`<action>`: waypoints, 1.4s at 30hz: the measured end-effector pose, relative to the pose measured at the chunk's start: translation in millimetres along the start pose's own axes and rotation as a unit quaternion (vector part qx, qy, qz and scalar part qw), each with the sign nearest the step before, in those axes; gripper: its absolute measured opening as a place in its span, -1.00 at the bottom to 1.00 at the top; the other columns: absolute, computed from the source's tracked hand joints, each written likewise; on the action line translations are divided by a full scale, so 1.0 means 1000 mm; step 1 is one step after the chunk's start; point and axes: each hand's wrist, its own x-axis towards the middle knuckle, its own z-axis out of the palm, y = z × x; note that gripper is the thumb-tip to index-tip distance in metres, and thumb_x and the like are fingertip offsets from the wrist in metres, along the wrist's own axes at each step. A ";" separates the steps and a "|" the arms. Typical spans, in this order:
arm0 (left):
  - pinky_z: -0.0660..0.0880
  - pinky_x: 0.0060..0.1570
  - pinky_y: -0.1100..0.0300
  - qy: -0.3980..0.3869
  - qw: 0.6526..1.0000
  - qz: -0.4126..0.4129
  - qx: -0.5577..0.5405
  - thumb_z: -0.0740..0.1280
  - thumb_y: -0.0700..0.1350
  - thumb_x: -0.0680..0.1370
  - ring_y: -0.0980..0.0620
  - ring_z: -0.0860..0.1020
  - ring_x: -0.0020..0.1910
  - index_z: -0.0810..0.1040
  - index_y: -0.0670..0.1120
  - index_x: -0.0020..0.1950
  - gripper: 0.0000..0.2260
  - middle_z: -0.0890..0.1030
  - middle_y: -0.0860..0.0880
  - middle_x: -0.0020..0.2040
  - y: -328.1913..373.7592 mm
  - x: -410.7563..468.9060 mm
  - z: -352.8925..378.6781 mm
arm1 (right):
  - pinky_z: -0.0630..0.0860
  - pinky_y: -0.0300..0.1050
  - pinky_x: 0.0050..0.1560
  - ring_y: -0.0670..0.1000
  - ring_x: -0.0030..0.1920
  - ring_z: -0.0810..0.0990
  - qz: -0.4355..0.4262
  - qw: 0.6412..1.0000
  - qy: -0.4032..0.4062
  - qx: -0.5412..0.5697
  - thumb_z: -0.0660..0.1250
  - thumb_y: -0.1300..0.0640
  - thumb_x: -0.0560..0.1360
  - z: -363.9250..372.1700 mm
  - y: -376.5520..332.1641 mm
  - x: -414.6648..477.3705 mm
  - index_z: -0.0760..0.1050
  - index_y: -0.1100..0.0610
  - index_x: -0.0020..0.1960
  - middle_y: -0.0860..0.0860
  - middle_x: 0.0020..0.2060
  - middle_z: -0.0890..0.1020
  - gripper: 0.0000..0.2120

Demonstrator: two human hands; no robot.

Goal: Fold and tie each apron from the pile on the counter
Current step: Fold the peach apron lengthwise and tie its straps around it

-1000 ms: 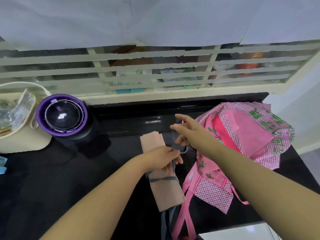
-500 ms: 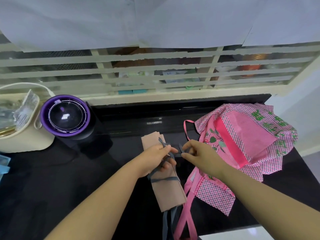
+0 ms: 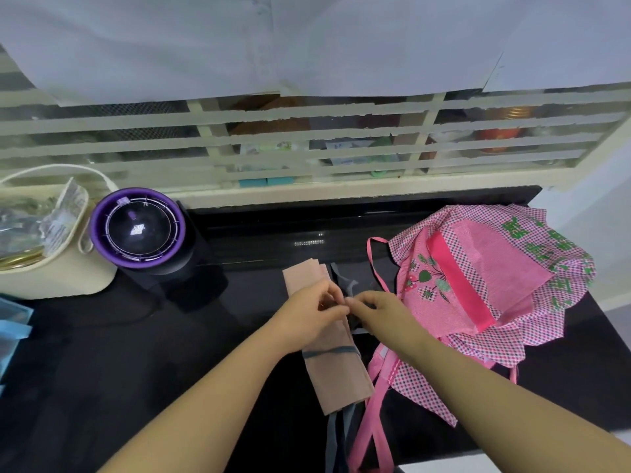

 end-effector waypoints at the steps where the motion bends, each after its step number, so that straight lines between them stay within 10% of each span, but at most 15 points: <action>1: 0.48 0.17 0.12 -0.015 0.997 0.023 0.068 0.29 -0.09 0.58 0.12 0.55 0.05 0.55 0.01 0.03 -0.93 0.61 0.08 0.02 -0.004 -0.006 -0.002 | 0.26 -0.30 -0.40 -0.18 -0.49 0.31 0.023 1.000 -0.001 0.019 0.24 0.09 0.59 0.000 0.001 0.002 0.48 0.06 -0.37 -0.15 -0.56 0.41 -0.65; 6: -0.05 0.49 -0.10 0.063 0.901 0.082 0.421 0.16 -0.10 0.62 0.02 0.29 0.34 0.25 0.08 0.45 -0.60 0.30 0.09 0.33 -0.020 -0.021 0.010 | 0.25 -0.22 -0.40 -0.09 -0.51 0.27 0.095 0.990 -0.099 -0.013 0.19 0.15 0.58 -0.003 -0.008 0.007 0.28 0.11 -0.43 -0.07 -0.54 0.32 -0.60; 15: 0.35 0.07 0.33 0.063 0.998 0.007 0.013 0.28 0.00 0.59 0.27 0.47 0.01 0.62 -0.11 -0.10 -0.77 0.49 0.18 0.08 -0.029 -0.016 -0.002 | 0.25 -0.40 -0.46 -0.20 -0.55 0.30 -0.023 0.994 -0.052 -0.096 0.29 0.04 0.57 -0.022 -0.009 0.008 0.40 0.11 -0.44 -0.16 -0.60 0.36 -0.58; 20: 0.55 -0.11 0.14 0.128 0.923 -0.159 -0.327 0.20 -0.06 0.64 0.09 0.43 -0.46 0.48 -0.13 -0.22 -0.73 0.39 0.00 -0.43 -0.054 -0.021 -0.031 | 0.28 -0.27 -0.40 -0.08 -0.46 0.30 -0.023 0.973 -0.036 -0.225 0.34 0.09 0.54 -0.044 0.024 0.016 0.32 0.12 -0.44 -0.05 -0.50 0.36 -0.59; 25: 0.46 -0.24 0.08 0.144 0.964 -0.205 0.088 0.18 -0.04 0.63 -0.01 0.44 -0.38 0.35 -0.14 -0.36 -0.63 0.41 -0.07 -0.40 -0.098 -0.022 -0.046 | 0.30 -0.14 -0.26 0.02 -0.29 0.48 -0.001 0.923 -0.016 -0.384 0.30 0.08 0.56 -0.057 0.036 0.020 0.32 0.03 -0.38 0.03 -0.33 0.52 -0.64; 28: 0.42 -0.28 0.11 0.116 0.957 -0.212 0.158 0.18 -0.04 0.63 0.00 0.47 -0.37 0.36 -0.13 -0.39 -0.61 0.44 -0.05 -0.40 -0.104 -0.027 -0.044 | 0.33 -0.14 -0.24 0.05 -0.26 0.47 0.011 0.909 -0.026 -0.415 0.28 0.08 0.58 -0.061 0.038 0.018 0.29 0.03 -0.39 0.03 -0.35 0.48 -0.62; 37: 0.49 0.11 0.15 0.091 0.945 -0.091 -0.300 0.11 -0.06 0.67 0.04 0.61 0.07 0.55 -0.17 -0.21 -0.63 0.67 -0.03 0.03 -0.046 -0.006 -0.030 | 0.36 -0.36 -0.35 -0.19 -0.42 0.43 -0.057 0.956 -0.044 -0.283 0.47 0.03 0.43 -0.060 0.004 0.016 0.48 0.04 -0.33 -0.11 -0.43 0.49 -0.76; 42: 0.55 -0.04 0.25 -0.041 0.986 -0.045 -0.153 0.37 -0.10 0.50 0.14 0.59 -0.16 0.54 0.00 0.07 -0.84 0.59 0.05 -0.12 -0.011 0.017 -0.007 | 0.36 -0.33 -0.34 -0.20 -0.45 0.39 -0.109 0.959 -0.027 -0.260 0.45 0.10 0.45 -0.055 -0.031 0.013 0.46 0.04 -0.35 -0.11 -0.45 0.43 -0.75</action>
